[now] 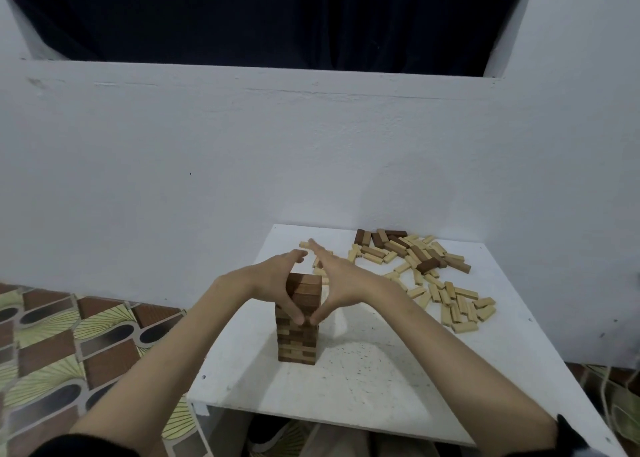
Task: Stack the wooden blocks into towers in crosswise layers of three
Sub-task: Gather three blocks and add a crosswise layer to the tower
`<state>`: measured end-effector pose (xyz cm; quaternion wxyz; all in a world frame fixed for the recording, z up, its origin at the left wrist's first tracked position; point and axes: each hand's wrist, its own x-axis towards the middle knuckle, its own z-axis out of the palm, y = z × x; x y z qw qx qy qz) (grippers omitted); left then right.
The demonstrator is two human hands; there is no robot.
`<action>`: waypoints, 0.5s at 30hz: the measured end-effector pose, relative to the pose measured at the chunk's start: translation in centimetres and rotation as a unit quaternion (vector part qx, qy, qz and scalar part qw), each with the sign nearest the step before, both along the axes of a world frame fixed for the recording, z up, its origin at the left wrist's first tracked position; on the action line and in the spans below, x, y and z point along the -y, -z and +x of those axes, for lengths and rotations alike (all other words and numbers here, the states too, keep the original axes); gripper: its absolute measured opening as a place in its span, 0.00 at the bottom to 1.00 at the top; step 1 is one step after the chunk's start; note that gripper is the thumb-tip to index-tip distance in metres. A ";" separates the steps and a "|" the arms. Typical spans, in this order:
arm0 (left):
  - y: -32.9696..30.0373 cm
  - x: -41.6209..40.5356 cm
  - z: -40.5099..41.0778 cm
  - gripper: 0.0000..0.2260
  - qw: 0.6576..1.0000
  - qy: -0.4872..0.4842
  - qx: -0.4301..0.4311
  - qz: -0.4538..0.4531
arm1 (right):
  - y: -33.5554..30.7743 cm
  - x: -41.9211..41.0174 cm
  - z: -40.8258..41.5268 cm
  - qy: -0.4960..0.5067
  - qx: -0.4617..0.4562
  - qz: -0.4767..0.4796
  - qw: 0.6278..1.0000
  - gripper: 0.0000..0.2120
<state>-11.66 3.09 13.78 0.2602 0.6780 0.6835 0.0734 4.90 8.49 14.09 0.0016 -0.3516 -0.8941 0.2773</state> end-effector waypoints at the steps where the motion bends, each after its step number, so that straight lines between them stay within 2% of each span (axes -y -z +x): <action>1: -0.5 0.1 0.2 0.52 1.000 -0.005 0.011 0.008 | -0.4 -0.3 0.6 0.004 0.003 0.004 1.000 0.65; 5: -1.9 0.0 2.2 0.36 0.994 -0.025 0.038 0.099 | -1.4 -1.5 4.0 0.037 0.022 0.014 0.999 0.61; 8: -2.0 -0.5 4.8 0.26 0.987 -0.007 0.037 0.156 | -1.1 -2.4 7.1 0.077 0.019 0.017 0.997 0.54; 15: 0.6 -2.1 11.9 0.17 0.968 0.042 0.064 0.238 | 2.7 -3.7 13.9 0.168 0.010 0.018 0.986 0.38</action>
